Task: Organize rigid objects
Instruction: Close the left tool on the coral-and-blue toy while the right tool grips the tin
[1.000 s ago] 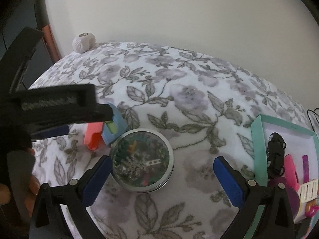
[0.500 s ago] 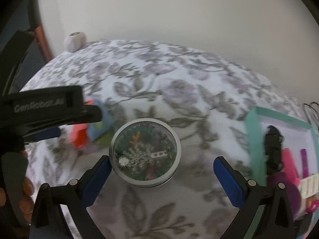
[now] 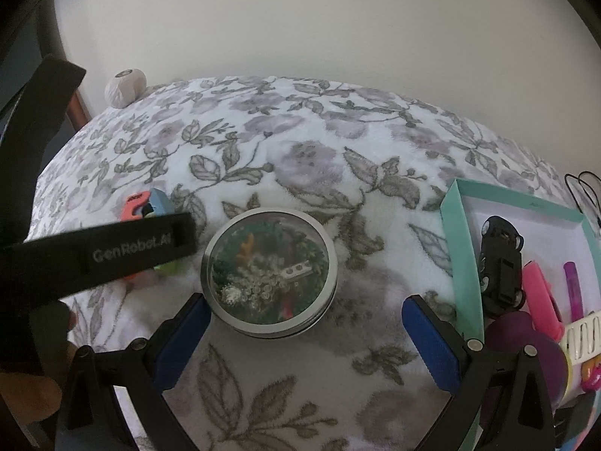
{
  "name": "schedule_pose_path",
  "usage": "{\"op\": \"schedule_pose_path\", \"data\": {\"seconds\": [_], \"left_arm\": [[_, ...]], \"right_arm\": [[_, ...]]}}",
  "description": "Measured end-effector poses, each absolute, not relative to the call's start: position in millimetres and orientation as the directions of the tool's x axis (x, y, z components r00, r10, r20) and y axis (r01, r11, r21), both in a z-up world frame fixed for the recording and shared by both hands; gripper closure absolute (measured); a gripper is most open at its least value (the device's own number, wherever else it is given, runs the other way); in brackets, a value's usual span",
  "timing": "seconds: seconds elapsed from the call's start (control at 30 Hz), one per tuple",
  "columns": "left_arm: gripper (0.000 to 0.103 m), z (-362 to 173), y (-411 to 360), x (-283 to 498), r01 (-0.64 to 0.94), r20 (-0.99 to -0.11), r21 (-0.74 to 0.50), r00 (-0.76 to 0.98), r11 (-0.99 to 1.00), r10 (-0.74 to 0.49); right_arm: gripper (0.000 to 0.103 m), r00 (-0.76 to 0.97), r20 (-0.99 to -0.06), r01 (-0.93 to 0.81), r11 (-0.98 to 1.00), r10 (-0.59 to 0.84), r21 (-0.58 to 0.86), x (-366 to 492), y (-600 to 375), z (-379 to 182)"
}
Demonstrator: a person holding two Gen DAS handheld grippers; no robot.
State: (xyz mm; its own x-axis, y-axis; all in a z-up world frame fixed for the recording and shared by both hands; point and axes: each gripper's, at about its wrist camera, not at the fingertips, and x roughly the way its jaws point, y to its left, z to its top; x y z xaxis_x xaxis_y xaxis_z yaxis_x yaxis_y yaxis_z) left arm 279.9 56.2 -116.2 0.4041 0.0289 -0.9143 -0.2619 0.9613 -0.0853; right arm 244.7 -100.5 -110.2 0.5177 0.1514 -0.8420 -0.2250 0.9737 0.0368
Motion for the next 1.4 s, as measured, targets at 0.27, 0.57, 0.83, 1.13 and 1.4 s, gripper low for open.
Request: {"op": "schedule_pose_path", "data": {"seconds": [0.27, 0.57, 0.83, 1.13, 1.4], "left_arm": [[0.034, -113.4, 68.3, 275.1, -0.209, -0.919, -0.143, 0.39, 0.967, -0.051], [0.035, -113.5, 64.7, 273.0, -0.197, -0.921, -0.128, 0.386, 0.972, -0.043], [0.035, -113.2, 63.3, 271.9, -0.194, -0.921, -0.125, 0.387, 0.973, -0.041], [0.035, -101.4, 64.1, 267.8, -0.196, -0.908, -0.142, 0.415, 0.97, -0.049], [0.035, -70.2, 38.4, 257.7, -0.147, -0.891, -0.129, 0.45, 0.981, -0.05]], "right_arm": [[0.0, 0.505, -0.849, -0.224, 0.974, 0.153, 0.042, 247.9, -97.3, -118.3], [0.009, 0.523, -0.839, -0.234, 0.972, 0.147, 0.025, 250.2, -92.0, -120.5], [0.031, 0.53, -0.83, -0.228, 0.972, 0.172, 0.055, 248.3, -96.0, -115.8], [0.031, 0.566, -0.796, -0.231, 0.968, 0.215, 0.097, 238.7, -107.1, -91.2], [0.031, 0.601, -0.779, -0.182, 0.98, 0.18, 0.086, 225.4, -133.8, -57.9]]}}
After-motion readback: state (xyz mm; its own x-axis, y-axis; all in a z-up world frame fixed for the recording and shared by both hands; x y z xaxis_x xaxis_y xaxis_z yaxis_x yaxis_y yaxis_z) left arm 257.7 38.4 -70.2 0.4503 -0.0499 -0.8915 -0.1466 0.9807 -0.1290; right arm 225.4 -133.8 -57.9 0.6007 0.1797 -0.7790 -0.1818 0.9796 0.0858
